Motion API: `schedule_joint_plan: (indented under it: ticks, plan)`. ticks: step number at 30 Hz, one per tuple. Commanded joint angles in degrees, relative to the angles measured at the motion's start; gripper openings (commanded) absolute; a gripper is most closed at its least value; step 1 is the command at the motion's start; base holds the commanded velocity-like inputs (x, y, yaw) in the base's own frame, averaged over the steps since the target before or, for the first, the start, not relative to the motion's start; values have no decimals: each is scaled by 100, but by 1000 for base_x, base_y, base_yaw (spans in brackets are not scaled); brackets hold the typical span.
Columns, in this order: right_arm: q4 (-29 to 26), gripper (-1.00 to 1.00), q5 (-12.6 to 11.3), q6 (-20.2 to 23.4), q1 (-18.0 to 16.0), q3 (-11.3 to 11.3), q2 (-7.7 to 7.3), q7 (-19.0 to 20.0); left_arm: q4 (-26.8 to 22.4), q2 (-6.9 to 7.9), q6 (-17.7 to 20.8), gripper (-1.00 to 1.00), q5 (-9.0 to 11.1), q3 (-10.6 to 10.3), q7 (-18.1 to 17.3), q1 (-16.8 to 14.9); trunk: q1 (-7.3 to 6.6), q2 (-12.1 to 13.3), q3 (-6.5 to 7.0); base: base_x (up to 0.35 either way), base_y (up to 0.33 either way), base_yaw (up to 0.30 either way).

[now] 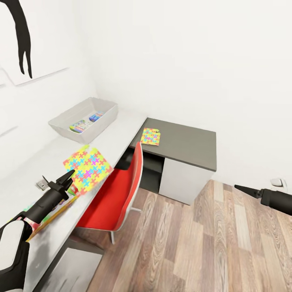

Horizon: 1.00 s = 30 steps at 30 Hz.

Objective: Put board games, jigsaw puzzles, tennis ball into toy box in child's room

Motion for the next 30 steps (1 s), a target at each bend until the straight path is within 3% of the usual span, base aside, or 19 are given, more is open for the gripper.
schedule_joint_plan:
  ticks: [1, 17, 30]
  plan:
    - [1, 100, 9, 31, -8, -3, 0, 21, 1, -2, 33, -100, 8, 13, -12, 1, 1, -5, -3, 0, 0, -282]
    - [1, 100, 9, 29, -8, -2, 6, 30, -38, -2, -34, -100, 26, 26, -14, 79, 1, -5, 35, 62, -18, -268]
    - [1, 100, 9, -6, -3, -10, 127, 39, -72, -8, -164, -100, 29, -6, -17, 105, 1, -5, 41, 285, -102, -46]
